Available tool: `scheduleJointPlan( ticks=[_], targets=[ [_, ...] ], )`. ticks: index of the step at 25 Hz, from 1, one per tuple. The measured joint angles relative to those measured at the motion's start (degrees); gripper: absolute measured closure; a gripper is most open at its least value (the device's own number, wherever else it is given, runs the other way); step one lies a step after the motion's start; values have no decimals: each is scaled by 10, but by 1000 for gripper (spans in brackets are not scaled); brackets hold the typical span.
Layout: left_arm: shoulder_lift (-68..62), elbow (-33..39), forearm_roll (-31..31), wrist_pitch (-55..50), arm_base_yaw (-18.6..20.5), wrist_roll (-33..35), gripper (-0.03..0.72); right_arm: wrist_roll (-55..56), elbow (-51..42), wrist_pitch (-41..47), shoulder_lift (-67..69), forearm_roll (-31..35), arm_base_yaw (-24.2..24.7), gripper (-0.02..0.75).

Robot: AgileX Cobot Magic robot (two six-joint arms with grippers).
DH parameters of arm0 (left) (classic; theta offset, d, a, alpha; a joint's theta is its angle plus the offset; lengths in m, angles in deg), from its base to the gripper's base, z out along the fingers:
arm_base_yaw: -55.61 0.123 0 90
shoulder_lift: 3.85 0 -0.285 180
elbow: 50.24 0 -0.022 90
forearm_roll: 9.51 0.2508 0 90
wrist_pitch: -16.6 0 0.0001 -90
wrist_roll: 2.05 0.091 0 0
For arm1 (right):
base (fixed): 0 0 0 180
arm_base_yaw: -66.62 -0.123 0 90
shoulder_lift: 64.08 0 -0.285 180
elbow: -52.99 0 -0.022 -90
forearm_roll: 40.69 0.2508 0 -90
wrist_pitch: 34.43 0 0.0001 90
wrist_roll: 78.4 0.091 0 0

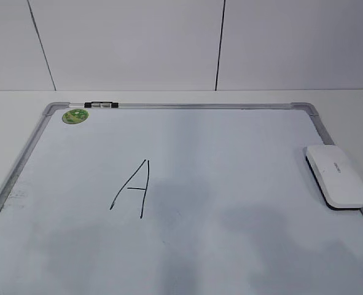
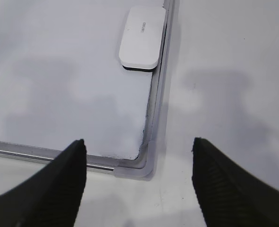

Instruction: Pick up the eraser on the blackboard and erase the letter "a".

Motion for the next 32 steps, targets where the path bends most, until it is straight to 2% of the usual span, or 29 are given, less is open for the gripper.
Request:
scheduleJointPlan(
  ticks=[10,21,32],
  targets=[
    [3,0,0,1,0,0,443,-1,0,-1,-2,-1,0,181],
    [78,0,0,1,0,0,443,-1,0,-2,-60,-2,0,181],
    [78,2,1,1,0,0,443,-1,0,-2,-61,-2,1,181]
  ],
)
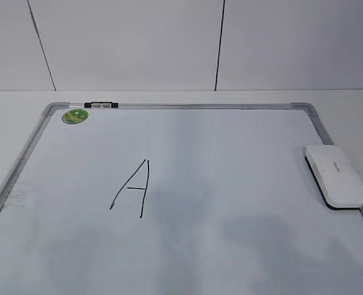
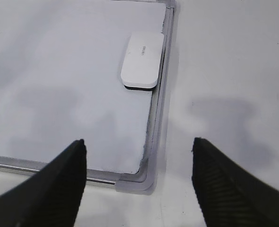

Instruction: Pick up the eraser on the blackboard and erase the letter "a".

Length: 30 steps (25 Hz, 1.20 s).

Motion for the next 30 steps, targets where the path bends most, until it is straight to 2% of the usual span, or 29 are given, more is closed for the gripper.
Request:
scheduleJointPlan(
  ticks=[5,17,30],
  targets=[
    [0,0,0,0,20,0,443,-1,0,0,0,0,32,181],
    [0,0,0,0,108,0,443,-1,0,0,0,0,118,181],
    [0,0,0,0,116,0,443,-1,0,0,0,0,126,181]
  ],
)
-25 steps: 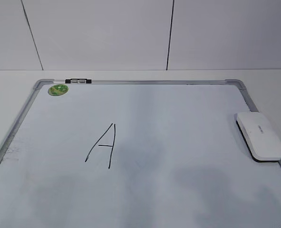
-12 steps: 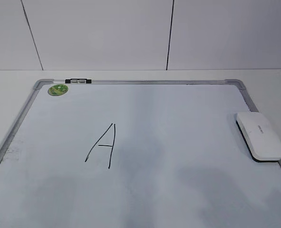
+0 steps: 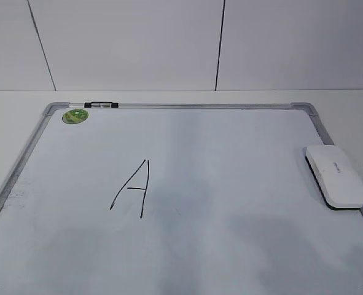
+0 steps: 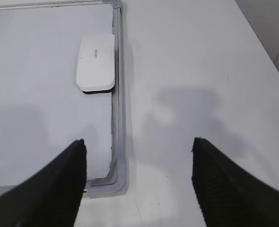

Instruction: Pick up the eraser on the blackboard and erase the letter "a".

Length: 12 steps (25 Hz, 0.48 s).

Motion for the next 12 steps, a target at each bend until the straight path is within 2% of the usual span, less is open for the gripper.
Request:
scheduleJointPlan(
  ticks=[12],
  targets=[
    [0,0,0,0,0,0,443,0,0,0,0,0,0,181]
  ],
)
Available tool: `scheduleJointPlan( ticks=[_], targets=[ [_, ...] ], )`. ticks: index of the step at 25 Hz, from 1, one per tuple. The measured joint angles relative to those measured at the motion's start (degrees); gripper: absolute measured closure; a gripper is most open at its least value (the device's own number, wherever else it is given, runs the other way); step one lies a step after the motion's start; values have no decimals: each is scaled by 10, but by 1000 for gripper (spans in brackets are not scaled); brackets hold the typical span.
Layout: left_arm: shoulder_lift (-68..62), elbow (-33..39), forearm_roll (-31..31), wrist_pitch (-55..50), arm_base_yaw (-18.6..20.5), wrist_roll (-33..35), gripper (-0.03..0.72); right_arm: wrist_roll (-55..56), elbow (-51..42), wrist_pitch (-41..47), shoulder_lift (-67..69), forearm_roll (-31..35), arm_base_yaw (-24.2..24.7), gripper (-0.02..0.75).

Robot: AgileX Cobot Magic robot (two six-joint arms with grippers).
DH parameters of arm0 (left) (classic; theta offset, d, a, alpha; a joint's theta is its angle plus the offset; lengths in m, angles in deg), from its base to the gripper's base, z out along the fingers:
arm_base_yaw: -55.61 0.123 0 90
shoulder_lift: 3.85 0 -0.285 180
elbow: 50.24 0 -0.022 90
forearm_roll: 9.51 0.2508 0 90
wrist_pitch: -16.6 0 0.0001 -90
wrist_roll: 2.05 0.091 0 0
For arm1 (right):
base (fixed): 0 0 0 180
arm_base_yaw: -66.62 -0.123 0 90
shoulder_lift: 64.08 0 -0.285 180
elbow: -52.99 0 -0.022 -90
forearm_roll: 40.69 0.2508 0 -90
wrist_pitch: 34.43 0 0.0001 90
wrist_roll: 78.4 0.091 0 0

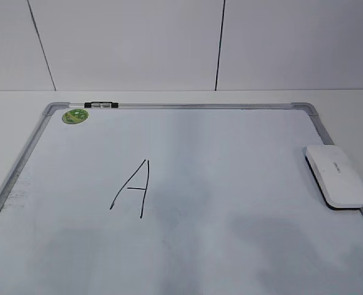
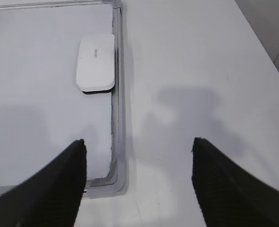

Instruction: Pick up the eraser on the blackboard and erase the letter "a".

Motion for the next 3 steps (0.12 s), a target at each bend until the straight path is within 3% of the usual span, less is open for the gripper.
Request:
scheduleJointPlan(
  ticks=[3],
  targets=[
    [0,0,0,0,0,0,443,0,0,0,0,0,0,181]
  ],
)
